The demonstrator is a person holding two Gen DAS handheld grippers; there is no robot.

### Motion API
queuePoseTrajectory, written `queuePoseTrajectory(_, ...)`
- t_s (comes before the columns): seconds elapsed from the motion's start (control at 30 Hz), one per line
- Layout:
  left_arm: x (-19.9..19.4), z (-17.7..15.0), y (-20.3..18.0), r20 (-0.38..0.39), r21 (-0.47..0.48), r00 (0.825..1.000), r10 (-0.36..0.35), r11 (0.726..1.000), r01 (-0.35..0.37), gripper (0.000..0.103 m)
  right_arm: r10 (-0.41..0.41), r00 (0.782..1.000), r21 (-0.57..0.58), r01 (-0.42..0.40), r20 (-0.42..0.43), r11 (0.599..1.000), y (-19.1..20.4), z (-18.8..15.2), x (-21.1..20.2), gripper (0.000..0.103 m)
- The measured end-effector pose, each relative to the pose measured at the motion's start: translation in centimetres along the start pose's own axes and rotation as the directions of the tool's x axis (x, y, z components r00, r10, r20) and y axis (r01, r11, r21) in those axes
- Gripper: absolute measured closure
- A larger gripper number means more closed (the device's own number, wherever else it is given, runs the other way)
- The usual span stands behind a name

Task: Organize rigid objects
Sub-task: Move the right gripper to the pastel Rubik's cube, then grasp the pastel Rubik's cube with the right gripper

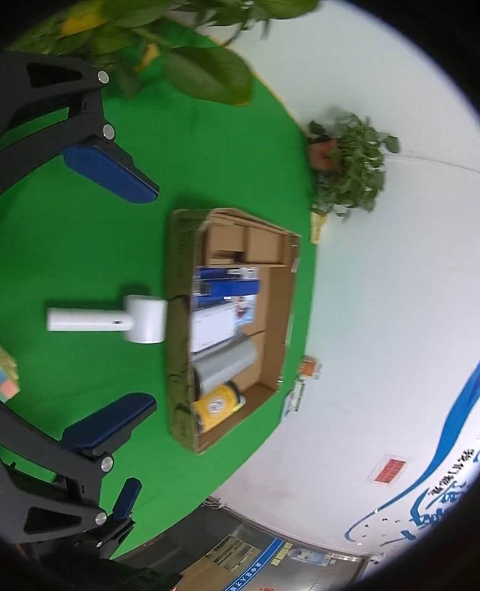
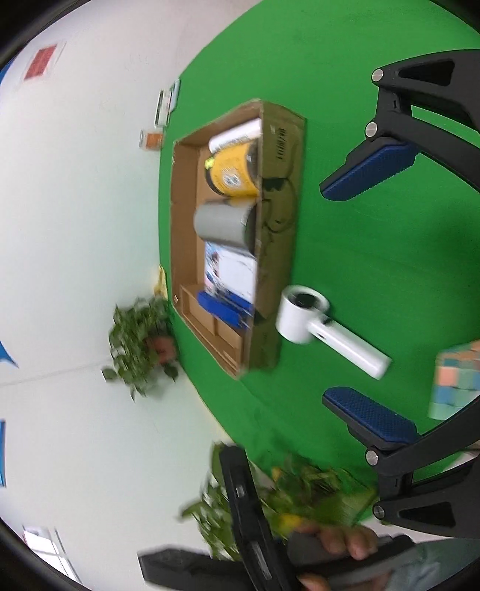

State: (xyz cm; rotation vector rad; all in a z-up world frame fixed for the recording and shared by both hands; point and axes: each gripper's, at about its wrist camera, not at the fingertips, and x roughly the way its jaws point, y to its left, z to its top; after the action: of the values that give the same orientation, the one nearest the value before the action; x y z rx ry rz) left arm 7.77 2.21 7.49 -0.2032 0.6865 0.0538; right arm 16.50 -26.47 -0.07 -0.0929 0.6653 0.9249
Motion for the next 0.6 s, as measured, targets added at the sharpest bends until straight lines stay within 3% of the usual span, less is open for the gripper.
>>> queuePoseTrajectory(0.1, 0.9, -2.6, 0.1, -0.085, -0.045, 0.995, -0.052, 0.998, 0.048, 0.001, 0.085, 0.994, -0.028, -0.087, -0.072, 0.996, 0.7, -3.4, -0.6, 0.001)
queuePoseTrajectory(0.2, 1.9, -5.7, 0.0, -0.185, -0.097, 0.975, -0.125, 0.989, 0.109, 0.002, 0.161, 0.977, -0.057, -0.17, -0.137, 0.984, 1.6, -6.7, -0.6, 0.001)
queuePoseTrajectory(0.27, 2.5, -7.8, 0.0, -0.256, -0.146, 0.947, -0.196, 0.976, 0.162, 0.002, 0.199, 0.965, -0.086, -0.216, -0.17, 0.973, 1.9, -8.4, -0.6, 0.002)
queuePoseTrajectory(0.4, 2.5, -11.1, 0.1, -0.317, -0.259, 0.904, -0.287, 0.943, 0.208, 0.003, 0.261, 0.942, -0.142, -0.294, -0.212, 0.945, 2.6, -10.8, -0.7, 0.007)
queuePoseTrajectory(0.47, 2.5, -12.5, -0.3, -0.341, -0.299, 0.882, -0.325, 0.927, 0.226, 0.008, 0.262, 0.939, -0.159, -0.3, -0.224, 0.941, 2.7, -11.2, -0.3, 0.016)
queuePoseTrajectory(0.53, 2.8, -13.7, -0.6, -0.373, -0.323, 0.867, -0.33, 0.922, 0.212, 0.011, 0.264, 0.927, -0.164, -0.313, -0.266, 0.935, 2.9, -11.6, 0.7, 0.036)
queuePoseTrajectory(0.6, 3.4, -14.7, -0.9, -0.398, -0.364, 0.845, -0.357, 0.907, 0.211, 0.02, 0.248, 0.921, -0.183, -0.31, -0.3, 0.933, 3.2, -12.0, 1.6, 0.046)
